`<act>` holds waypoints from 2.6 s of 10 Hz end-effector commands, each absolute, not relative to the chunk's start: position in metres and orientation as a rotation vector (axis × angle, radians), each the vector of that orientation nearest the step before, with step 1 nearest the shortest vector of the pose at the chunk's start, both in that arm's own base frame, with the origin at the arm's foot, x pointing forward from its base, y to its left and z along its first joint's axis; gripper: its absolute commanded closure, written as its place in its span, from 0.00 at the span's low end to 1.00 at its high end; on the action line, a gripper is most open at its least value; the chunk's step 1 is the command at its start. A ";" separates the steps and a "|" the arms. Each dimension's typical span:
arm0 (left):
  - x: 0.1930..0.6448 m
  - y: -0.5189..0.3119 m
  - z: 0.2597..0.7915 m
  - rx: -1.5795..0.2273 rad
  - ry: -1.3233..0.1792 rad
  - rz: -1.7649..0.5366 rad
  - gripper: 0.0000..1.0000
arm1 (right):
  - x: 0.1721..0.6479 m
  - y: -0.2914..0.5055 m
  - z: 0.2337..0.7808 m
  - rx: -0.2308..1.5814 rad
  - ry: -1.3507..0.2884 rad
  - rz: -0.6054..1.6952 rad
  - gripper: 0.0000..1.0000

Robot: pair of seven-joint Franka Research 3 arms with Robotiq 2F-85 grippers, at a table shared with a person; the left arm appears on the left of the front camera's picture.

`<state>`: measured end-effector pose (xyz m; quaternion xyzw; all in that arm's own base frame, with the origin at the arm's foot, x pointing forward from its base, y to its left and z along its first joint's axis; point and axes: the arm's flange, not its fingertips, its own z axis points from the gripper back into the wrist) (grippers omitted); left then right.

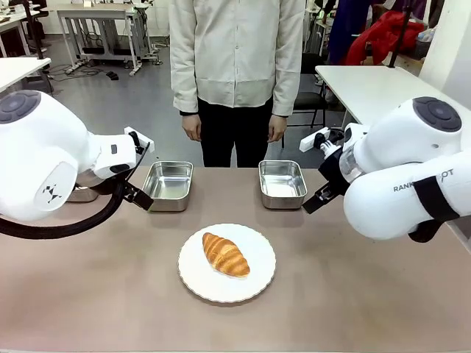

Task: Place the bread in the container.
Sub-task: Place the Butter Roll into the Airtight Container indicated by the human.

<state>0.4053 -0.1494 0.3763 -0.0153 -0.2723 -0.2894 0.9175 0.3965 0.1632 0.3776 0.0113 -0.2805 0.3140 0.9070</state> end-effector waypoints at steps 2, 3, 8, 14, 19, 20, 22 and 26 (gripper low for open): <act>0.427 -0.095 0.456 -0.150 -0.546 -0.628 0.00 | 0.407 0.113 0.462 0.052 -0.666 0.537 0.00; 0.433 -0.075 0.478 -0.174 -0.526 -0.655 0.00 | 0.414 0.085 0.486 0.090 -0.676 0.518 0.00; 0.476 0.062 0.517 -0.396 -0.570 -0.937 0.00 | 0.427 -0.056 0.536 0.284 -0.734 0.708 0.00; 0.457 0.071 0.522 -0.356 -0.608 -0.930 0.00 | 0.417 -0.066 0.538 0.244 -0.734 0.681 0.00; 0.451 0.103 0.542 -0.419 -0.676 -0.964 0.00 | 0.423 -0.091 0.564 0.266 -0.810 0.663 0.00; 0.449 0.112 0.547 -0.438 -0.688 -0.955 0.00 | 0.424 -0.095 0.568 0.285 -0.825 0.670 0.00; 0.444 0.127 0.555 -0.497 -0.717 -0.953 0.00 | 0.422 -0.104 0.577 0.272 -0.860 0.653 0.00; 0.428 0.135 0.574 -0.516 -0.770 -0.913 0.00 | 0.421 -0.118 0.589 0.326 -0.894 0.651 0.00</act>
